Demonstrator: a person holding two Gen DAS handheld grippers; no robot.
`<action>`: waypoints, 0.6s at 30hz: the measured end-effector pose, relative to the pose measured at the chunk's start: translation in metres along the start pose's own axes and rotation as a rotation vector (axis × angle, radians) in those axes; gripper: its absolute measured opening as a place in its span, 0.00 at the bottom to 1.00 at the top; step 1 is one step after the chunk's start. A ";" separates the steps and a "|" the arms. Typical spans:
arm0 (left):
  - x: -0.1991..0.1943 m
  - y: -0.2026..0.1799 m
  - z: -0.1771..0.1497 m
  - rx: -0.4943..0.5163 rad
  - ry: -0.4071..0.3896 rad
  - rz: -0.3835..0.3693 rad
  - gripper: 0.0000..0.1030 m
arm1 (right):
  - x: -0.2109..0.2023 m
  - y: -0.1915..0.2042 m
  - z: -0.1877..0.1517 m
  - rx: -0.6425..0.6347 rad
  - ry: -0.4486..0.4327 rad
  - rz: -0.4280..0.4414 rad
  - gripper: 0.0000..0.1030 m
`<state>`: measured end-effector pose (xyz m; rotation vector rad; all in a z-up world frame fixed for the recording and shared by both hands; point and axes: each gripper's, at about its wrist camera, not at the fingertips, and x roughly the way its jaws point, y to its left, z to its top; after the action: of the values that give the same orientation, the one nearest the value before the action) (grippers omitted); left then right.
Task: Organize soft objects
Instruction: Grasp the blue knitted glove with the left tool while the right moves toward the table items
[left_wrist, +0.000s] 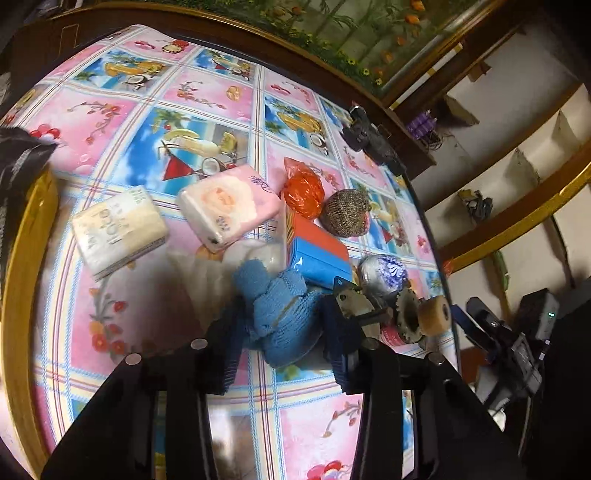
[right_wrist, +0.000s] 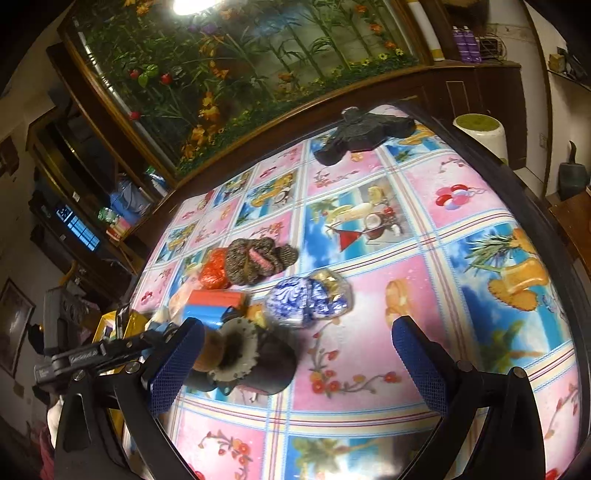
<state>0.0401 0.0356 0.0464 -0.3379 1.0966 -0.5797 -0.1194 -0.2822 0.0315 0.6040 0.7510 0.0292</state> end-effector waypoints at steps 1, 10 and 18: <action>-0.005 0.003 -0.001 -0.002 -0.010 -0.003 0.36 | 0.001 -0.003 0.003 0.009 0.009 -0.004 0.99; -0.049 0.015 -0.025 0.035 -0.072 -0.050 0.36 | 0.048 0.020 0.046 -0.023 0.164 -0.016 0.99; -0.069 0.025 -0.041 0.039 -0.086 -0.083 0.36 | 0.125 0.090 0.093 -0.281 0.342 -0.098 0.99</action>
<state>-0.0133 0.0971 0.0660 -0.3727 0.9904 -0.6539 0.0497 -0.2244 0.0527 0.2950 1.0859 0.1482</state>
